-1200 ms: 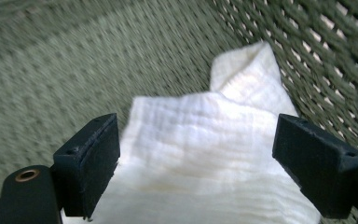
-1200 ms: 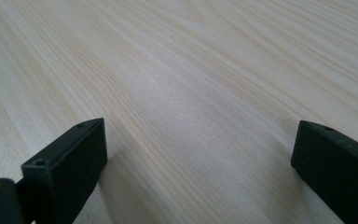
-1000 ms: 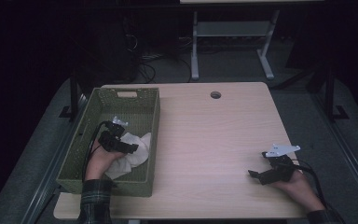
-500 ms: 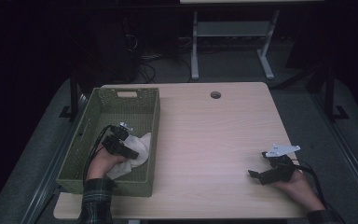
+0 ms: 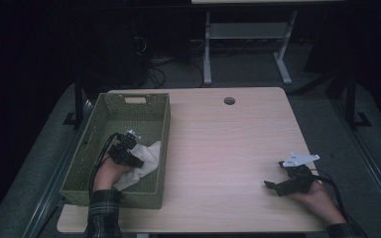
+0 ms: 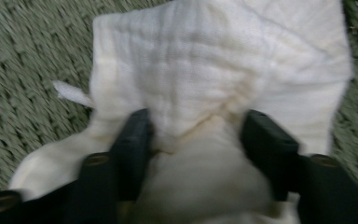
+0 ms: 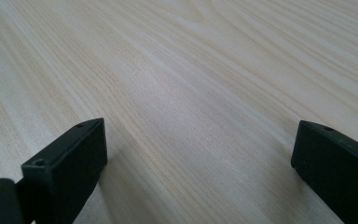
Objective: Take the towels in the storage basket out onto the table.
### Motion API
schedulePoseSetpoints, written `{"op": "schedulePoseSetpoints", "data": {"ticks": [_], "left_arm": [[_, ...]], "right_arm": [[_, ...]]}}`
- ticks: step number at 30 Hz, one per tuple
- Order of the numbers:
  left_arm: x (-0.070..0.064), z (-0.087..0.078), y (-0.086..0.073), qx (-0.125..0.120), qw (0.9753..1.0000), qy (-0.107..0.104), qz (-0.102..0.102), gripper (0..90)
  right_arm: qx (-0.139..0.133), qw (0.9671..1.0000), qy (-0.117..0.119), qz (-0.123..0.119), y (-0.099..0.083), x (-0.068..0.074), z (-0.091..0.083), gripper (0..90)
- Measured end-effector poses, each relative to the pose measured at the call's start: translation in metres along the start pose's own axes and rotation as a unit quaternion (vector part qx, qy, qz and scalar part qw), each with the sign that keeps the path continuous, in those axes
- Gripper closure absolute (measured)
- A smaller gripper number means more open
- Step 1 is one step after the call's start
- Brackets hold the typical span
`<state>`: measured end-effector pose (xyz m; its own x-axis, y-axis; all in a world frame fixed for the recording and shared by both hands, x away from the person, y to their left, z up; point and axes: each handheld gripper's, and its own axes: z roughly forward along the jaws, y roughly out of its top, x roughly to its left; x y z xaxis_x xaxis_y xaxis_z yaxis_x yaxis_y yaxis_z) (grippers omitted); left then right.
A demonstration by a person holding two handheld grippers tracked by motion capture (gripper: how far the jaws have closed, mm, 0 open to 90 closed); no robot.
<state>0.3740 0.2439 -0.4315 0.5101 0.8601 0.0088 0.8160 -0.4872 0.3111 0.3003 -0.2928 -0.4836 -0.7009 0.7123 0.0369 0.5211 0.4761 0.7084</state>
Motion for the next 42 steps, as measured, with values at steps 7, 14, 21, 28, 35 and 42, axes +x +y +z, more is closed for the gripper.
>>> {"op": "schedulePoseSetpoints", "data": {"ticks": [7,14,21,28,35,42], "left_arm": [[0.001,-0.005,0.001,0.006,0.9999,-0.013,-0.007,74.7],[0.006,-0.016,-0.001,-0.032,0.9989,-0.016,-0.03,77.1],[0.01,-0.035,-0.005,-0.107,0.9923,-0.041,-0.047,77.5],[0.012,-0.057,-0.008,-0.187,0.9786,-0.063,-0.059,77.8],[0.014,-0.077,-0.013,-0.246,0.9643,-0.071,-0.067,78.6],[0.011,-0.095,-0.011,-0.286,0.9529,-0.079,-0.063,79.0]], "right_arm": [[0.0,1.0,0.0,0.0,0.0,0.0,0.0,3.1],[0.0,1.0,0.0,0.0,0.0,0.0,0.0,3.1],[0.0,1.0,0.0,0.0,0.0,0.0,0.0,3.1],[0.0,1.0,0.0,0.0,0.0,0.0,0.0,3.1],[0.0,1.0,0.0,0.0,0.0,0.0,0.0,3.1],[0.0,1.0,0.0,0.0,0.0,0.0,0.0,3.1]]}}
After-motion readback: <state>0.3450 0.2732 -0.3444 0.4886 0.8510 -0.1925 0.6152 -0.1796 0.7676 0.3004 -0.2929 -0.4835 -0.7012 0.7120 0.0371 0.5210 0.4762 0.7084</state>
